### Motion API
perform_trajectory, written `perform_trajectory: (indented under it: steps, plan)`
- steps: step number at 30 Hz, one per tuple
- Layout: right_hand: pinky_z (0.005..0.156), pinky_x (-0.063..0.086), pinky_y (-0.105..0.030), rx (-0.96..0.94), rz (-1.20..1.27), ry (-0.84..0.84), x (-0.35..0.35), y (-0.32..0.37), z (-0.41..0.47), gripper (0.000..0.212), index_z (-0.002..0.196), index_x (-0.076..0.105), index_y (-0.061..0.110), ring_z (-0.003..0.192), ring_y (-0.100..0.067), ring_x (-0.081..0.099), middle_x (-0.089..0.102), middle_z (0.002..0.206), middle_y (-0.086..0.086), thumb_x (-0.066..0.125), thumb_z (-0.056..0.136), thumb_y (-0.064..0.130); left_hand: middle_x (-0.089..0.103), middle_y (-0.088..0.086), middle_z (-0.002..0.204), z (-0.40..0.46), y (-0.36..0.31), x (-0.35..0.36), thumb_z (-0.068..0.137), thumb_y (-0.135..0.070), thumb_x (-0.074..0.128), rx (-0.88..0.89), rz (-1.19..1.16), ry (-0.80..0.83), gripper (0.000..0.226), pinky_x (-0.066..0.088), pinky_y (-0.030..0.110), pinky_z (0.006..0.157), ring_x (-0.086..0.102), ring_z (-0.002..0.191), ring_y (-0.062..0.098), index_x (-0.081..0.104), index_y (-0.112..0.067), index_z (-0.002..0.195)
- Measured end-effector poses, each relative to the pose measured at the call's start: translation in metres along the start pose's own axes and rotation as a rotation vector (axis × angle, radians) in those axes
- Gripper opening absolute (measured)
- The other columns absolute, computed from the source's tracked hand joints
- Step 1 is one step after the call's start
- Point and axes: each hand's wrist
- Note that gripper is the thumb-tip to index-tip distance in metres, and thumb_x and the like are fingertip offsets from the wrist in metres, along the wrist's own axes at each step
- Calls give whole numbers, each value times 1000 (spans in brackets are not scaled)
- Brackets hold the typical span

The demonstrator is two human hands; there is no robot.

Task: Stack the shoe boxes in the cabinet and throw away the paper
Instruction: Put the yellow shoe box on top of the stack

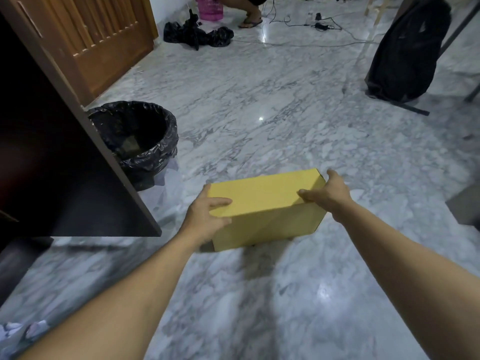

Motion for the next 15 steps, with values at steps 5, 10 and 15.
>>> perform_trajectory:
  steps: [5,10,15]
  plan:
    - [69,51,-39,50,-162,209,-27,-5,-16,116,154,14,25,116,-34,50,35,145,-2,89,65,27,29,-2,156,0,7,10,88,-44,64,-291,-315,-91,79,30,30,109,33,141,19,25,-19,152]
    - [63,60,-50,29,-265,329,-46,-28,-46,95,134,39,26,98,-27,54,44,114,-1,93,56,25,67,3,114,-16,18,13,66,-75,66,-547,-430,-1,81,53,34,81,66,98,22,61,-13,118]
    - [71,60,-51,144,-80,358,-50,-45,-67,76,125,43,16,91,-28,64,58,108,-8,83,67,46,71,5,112,-37,29,14,56,-72,73,-577,-589,82,79,54,41,89,69,98,26,67,-21,115]
Point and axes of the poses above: each hand's wrist, its own z-axis towards the middle knuckle, its own x-axis out of the palm, y = z × x
